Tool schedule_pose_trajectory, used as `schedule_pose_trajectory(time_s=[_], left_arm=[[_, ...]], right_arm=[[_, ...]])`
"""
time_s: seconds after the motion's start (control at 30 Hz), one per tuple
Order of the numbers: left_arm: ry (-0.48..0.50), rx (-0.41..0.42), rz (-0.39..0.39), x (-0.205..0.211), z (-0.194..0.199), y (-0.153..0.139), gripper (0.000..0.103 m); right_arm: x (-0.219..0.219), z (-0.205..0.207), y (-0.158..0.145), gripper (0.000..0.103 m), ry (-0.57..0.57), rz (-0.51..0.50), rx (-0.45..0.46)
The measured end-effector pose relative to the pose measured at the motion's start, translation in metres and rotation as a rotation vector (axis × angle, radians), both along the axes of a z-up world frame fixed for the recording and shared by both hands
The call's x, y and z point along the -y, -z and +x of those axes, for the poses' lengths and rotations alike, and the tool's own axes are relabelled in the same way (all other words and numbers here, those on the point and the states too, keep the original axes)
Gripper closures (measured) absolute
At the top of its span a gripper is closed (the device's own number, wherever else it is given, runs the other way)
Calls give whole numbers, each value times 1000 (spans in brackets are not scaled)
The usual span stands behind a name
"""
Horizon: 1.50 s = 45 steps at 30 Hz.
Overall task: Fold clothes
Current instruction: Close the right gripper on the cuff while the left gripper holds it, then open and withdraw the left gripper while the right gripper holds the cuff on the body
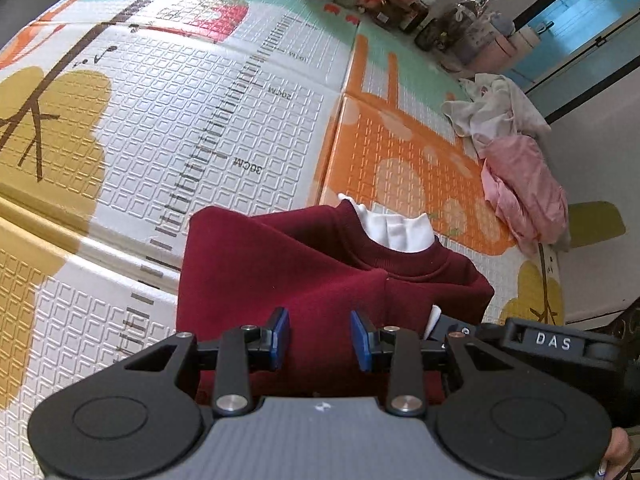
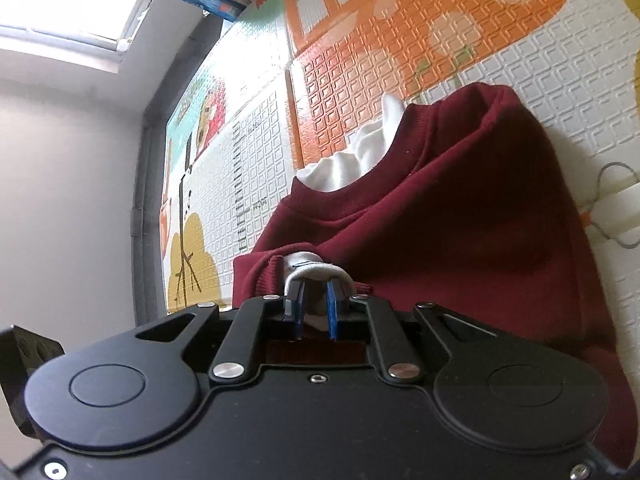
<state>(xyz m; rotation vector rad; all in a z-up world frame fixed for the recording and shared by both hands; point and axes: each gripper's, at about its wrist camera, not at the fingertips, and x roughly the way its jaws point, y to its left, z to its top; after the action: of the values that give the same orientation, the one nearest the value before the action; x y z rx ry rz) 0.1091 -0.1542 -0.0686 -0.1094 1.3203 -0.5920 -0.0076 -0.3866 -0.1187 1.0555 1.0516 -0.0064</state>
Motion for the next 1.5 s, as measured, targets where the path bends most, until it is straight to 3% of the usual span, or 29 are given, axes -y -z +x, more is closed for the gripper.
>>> schedule_pose_trajectory(time_s=[0.43, 0.6, 0.77, 1.0, 1.2, 1.37, 1.5], left_arm=[[-12, -34, 21, 1, 5, 13, 68], [-10, -47, 18, 3, 5, 17, 68], [-9, -54, 11, 4, 6, 18, 68], [-7, -54, 10, 6, 7, 18, 68], [5, -49, 13, 7, 6, 16, 68], [8, -40, 3, 7, 6, 11, 66], [11, -36, 2, 8, 6, 9, 66]], right_arm=[[-6, 14, 18, 98, -4, 121, -6], [-13, 23, 16, 98, -76, 43, -54], [-28, 31, 7, 98, -194, -170, -116], [-35, 29, 1, 98, -281, -371, -192], [-21, 18, -13, 98, -247, -403, -177], [-12, 13, -33, 95, -215, -354, -107], [-12, 16, -28, 95, -205, -271, -98]])
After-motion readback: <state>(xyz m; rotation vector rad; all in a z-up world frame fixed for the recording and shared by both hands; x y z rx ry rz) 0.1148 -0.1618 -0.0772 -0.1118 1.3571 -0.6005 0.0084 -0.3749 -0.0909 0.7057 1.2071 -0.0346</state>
